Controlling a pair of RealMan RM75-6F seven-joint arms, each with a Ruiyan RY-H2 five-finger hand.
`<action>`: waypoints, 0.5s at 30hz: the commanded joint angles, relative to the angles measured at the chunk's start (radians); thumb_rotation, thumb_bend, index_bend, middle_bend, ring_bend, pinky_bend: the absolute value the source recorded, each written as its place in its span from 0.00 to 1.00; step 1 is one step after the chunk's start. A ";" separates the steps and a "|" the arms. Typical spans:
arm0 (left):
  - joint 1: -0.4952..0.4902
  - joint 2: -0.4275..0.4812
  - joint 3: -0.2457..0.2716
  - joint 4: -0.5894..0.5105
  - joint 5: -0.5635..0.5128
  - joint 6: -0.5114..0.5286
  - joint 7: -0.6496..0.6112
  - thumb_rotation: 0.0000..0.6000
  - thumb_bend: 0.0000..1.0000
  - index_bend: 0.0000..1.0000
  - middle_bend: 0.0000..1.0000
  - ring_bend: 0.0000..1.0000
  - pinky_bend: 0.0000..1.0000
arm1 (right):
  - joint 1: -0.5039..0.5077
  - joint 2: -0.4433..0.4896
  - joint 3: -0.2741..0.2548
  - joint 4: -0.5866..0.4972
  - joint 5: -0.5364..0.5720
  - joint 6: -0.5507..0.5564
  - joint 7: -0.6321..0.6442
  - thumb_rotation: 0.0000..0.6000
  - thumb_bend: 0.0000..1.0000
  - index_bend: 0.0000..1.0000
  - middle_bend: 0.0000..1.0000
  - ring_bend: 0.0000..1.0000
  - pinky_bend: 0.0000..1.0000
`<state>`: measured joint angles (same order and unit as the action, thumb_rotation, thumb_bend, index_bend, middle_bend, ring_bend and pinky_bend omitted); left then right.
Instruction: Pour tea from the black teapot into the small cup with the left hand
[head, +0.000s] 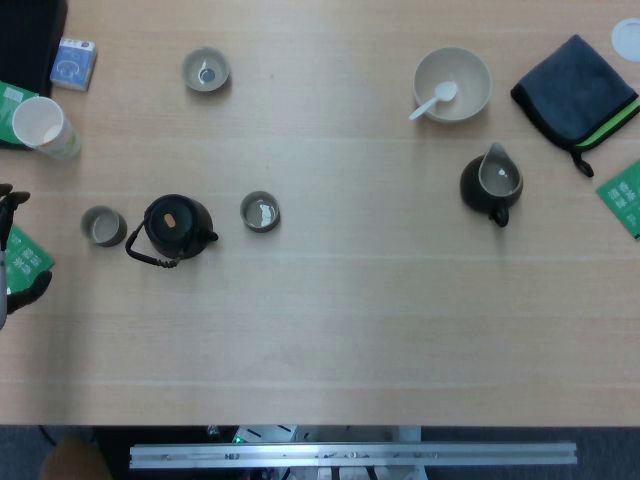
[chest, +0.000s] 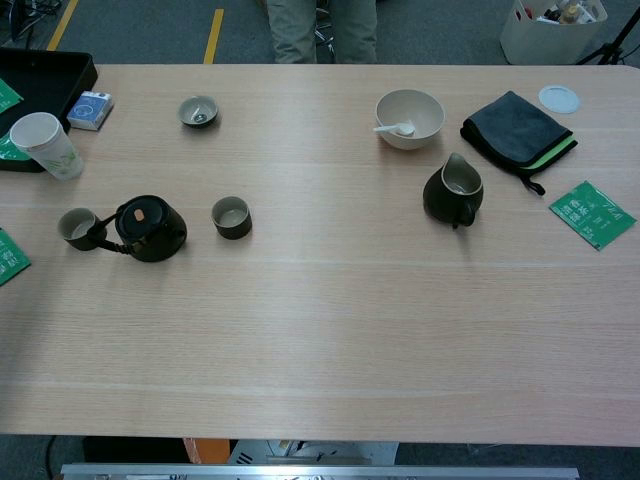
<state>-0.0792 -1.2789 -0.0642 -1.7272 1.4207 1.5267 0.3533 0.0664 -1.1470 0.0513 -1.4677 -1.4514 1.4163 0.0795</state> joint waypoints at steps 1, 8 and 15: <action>-0.002 -0.003 0.000 0.003 0.001 -0.002 -0.001 1.00 0.11 0.23 0.20 0.16 0.27 | 0.001 0.001 0.002 -0.002 0.001 0.000 -0.001 1.00 0.01 0.18 0.20 0.13 0.14; -0.001 0.000 0.001 0.001 0.009 0.002 -0.008 1.00 0.11 0.23 0.20 0.16 0.27 | 0.007 0.003 0.013 -0.011 -0.008 0.011 0.004 1.00 0.01 0.18 0.20 0.13 0.14; -0.023 0.019 0.004 -0.007 0.034 -0.029 -0.029 1.00 0.11 0.23 0.20 0.16 0.27 | 0.024 0.018 0.036 -0.035 -0.019 0.025 0.000 1.00 0.01 0.18 0.20 0.13 0.14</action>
<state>-0.0971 -1.2633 -0.0621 -1.7330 1.4491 1.5038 0.3285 0.0886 -1.1313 0.0845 -1.4997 -1.4692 1.4399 0.0810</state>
